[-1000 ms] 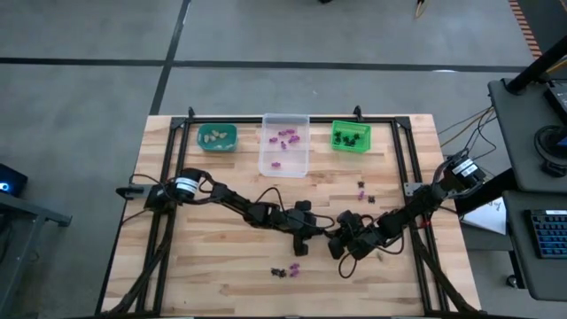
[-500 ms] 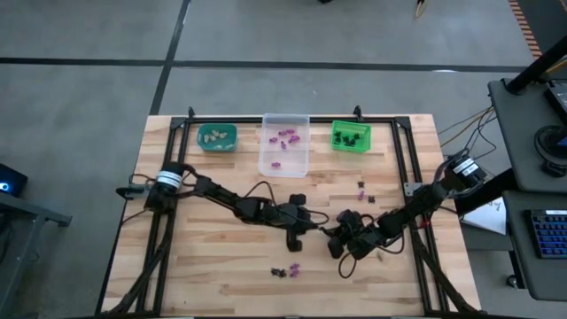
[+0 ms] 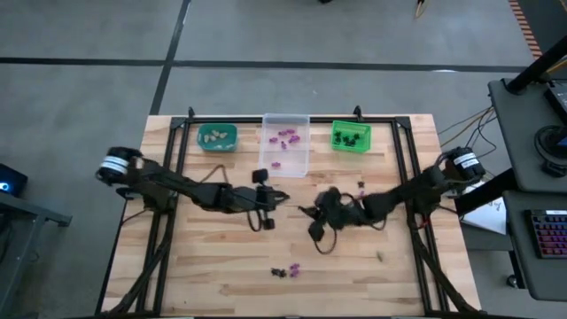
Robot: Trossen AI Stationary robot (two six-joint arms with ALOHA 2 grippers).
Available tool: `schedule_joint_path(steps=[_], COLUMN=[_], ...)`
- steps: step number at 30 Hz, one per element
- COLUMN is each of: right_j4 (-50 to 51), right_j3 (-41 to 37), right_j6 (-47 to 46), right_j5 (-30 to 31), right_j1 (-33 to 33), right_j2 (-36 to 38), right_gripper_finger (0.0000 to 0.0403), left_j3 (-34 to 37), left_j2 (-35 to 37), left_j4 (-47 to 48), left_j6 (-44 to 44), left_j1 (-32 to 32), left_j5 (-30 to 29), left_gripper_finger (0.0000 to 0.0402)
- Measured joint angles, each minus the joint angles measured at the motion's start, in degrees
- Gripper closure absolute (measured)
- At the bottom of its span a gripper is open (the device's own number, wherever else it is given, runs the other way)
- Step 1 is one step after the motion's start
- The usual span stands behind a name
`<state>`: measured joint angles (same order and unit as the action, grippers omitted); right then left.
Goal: Sort Halloween decoration
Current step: Put the black spider toy into the green bin
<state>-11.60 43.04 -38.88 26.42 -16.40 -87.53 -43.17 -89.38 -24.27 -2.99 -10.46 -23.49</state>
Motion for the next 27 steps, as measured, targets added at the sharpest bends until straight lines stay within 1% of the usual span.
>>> schedule_joint_path(steps=[4, 7, 11, 14, 17, 21, 22, 24, 27], right_j4=[6.9, 15.9, 27.4, 37.6, 46.9, 58.3, 60.1, 62.6, 64.6], right_j3=[5.7, 11.4, 19.9, 26.6, 32.0, 36.4, 36.7, 36.8, 35.5], right_j6=[9.5, 15.9, 23.0, 26.5, 27.7, 28.1, 28.4, 30.1, 37.7], right_j5=[-2.9, -2.9, -2.8, -2.9, -2.9, -3.0, -3.8, -8.1, -18.1], right_j1=[7.0, 12.3, 20.1, 26.9, 34.6, 45.0, 47.5, 52.7, 59.2], right_j2=[0.7, 0.7, 0.7, 0.5, 0.0, -1.1, -1.4, -1.9, -3.1], right_gripper_finger=[0.0394, 0.0394, 0.0394, 0.0394, 0.0394, 0.0394, 0.0394, 0.0394, 0.0394], left_j3=[4.0, 6.2, 8.4, 9.1, 9.3, 9.6, 9.6, 9.6, 9.5], left_j2=[7.7, 12.5, 17.2, 18.9, 19.3, 18.5, 18.2, 17.4, 16.6], left_j4=[0.0, -0.2, -0.2, -0.6, -0.6, -0.6, -0.5, -0.6, -0.6], left_j6=[3.1, 4.7, 5.6, 5.6, 5.5, 5.4, 5.3, 5.3, 5.2], left_j1=[-0.2, -0.4, -0.4, -0.5, -0.5, -0.5, -0.5, -0.5, -0.5], left_j5=[0.0, 0.0, 0.0, 0.0, 0.0, 0.0, -0.1, -0.1, -0.1], left_gripper_finger=[0.0402, 0.0402, 0.0402, 0.0402, 0.0402, 0.0402, 0.0402, 0.0402, 0.0402])
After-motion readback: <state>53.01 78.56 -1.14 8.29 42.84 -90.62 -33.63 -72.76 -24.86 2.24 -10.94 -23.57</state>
